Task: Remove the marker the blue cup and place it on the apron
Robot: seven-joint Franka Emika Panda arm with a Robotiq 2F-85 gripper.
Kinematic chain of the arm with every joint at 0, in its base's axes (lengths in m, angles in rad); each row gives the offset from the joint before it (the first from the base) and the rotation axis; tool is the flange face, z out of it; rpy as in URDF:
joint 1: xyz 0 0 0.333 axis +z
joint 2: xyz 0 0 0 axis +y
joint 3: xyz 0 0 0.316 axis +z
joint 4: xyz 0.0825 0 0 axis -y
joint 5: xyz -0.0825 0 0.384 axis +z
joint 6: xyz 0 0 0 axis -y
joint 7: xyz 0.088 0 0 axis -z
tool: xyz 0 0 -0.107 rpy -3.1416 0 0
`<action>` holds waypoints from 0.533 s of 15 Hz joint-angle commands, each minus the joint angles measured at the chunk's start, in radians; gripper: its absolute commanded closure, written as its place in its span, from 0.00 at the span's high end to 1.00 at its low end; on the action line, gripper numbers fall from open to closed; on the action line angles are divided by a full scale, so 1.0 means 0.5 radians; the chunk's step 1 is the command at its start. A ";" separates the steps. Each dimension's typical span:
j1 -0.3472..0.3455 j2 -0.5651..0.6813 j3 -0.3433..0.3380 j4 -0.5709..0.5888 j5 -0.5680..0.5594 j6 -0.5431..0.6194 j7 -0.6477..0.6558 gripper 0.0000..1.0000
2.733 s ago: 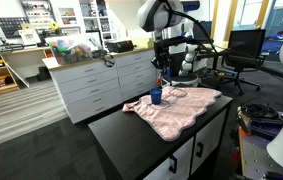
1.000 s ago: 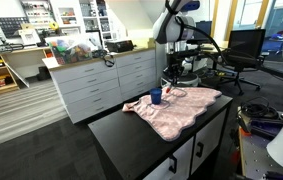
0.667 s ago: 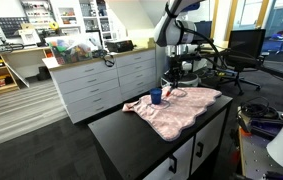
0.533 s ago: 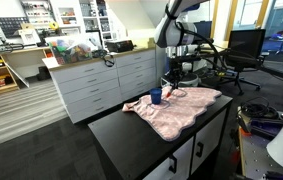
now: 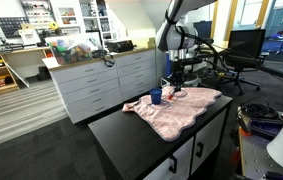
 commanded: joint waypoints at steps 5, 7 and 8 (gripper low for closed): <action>-0.055 -0.056 0.061 -0.026 0.016 0.039 -0.113 0.07; -0.064 -0.062 0.075 -0.035 0.020 0.044 -0.135 0.07; -0.071 -0.064 0.087 -0.045 0.026 0.050 -0.151 0.07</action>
